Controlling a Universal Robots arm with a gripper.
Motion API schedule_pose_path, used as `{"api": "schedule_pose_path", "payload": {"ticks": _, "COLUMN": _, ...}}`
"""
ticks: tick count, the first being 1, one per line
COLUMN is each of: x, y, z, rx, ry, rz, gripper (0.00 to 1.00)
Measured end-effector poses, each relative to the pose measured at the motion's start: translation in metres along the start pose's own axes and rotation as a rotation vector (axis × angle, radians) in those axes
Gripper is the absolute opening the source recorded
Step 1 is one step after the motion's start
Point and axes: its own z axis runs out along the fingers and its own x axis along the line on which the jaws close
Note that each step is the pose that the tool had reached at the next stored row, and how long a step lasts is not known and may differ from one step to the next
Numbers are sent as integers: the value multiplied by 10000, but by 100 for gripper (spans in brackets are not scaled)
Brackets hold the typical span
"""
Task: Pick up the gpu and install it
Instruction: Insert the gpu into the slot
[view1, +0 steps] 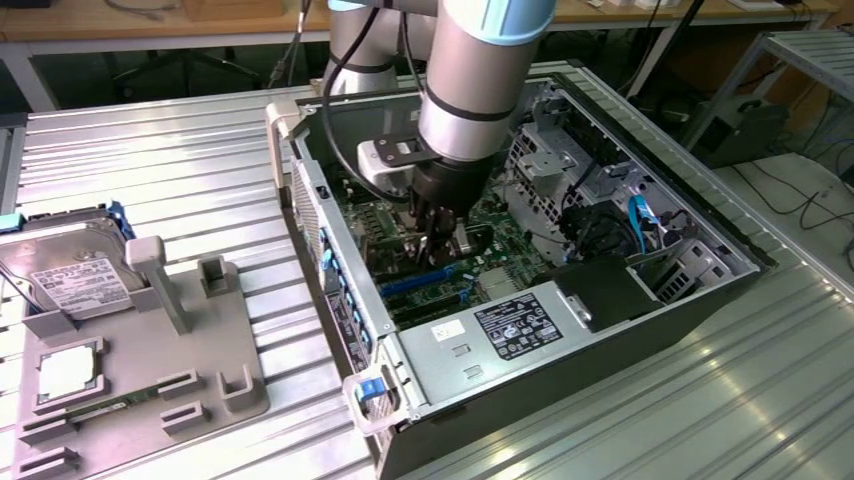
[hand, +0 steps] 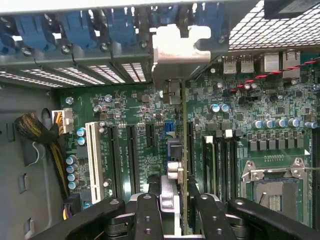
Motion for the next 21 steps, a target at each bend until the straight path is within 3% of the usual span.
{"api": "schedule_pose_path", "payload": {"ticks": 10, "x": 26, "y": 79, "z": 82, "rx": 1, "ry": -1, "rz": 1, "gripper": 30}}
{"api": "schedule_pose_path", "payload": {"ticks": 21, "x": 29, "y": 106, "z": 176, "rx": -30, "ry": 0, "rz": 0, "gripper": 30}}
